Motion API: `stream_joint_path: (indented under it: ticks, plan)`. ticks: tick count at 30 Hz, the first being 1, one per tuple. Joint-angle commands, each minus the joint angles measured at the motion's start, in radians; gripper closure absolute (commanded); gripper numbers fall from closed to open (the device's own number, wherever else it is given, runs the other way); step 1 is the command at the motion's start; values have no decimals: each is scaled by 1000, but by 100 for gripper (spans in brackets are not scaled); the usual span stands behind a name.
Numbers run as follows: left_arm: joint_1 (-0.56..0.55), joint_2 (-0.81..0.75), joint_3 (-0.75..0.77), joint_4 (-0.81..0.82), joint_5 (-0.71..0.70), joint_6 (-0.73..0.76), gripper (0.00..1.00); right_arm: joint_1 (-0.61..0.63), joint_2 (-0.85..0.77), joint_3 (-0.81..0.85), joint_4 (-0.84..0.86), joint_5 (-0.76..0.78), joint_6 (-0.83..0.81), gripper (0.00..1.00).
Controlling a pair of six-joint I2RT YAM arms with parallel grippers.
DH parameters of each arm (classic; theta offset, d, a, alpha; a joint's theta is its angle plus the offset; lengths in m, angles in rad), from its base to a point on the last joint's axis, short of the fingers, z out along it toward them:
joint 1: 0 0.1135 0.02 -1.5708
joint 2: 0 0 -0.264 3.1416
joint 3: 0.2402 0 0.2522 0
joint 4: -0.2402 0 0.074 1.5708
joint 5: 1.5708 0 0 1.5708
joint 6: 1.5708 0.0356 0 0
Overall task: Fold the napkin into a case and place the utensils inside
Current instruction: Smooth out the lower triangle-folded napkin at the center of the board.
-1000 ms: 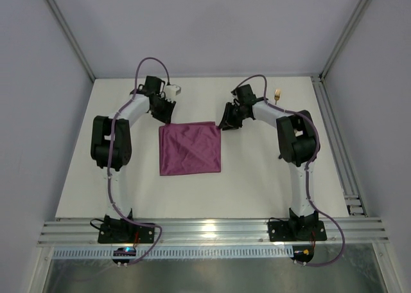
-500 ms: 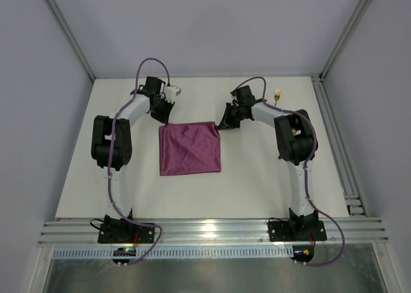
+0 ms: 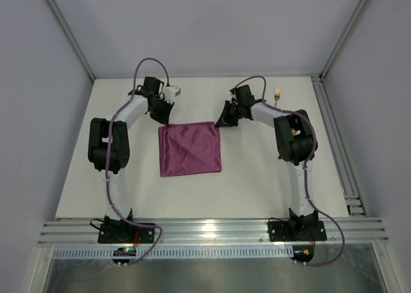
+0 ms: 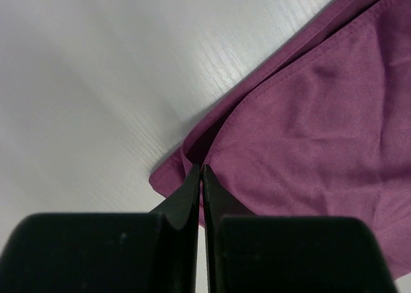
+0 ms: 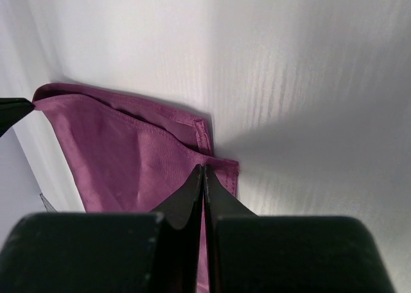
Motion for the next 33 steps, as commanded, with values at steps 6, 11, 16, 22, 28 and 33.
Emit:
stream_joint_path:
  ticks: [6,11,16,22,28,33]
  plan:
    - [40,-106,-30,-28,69,-5,100,23,-10,40,62,-29,46,96]
    - [68,-141,-56,-58,89,10,100,29,-13,50,63,-37,39,96]
    - [100,-131,-113,-39,82,29,100,41,3,93,62,-29,58,94]
    - [169,-94,-137,-21,105,24,100,50,20,89,59,-24,87,83]
    - [171,-106,-196,-29,67,52,100,60,-74,34,-1,48,11,69]
    - [171,-125,-225,-15,-2,61,97,78,-244,-75,-90,144,-123,54]
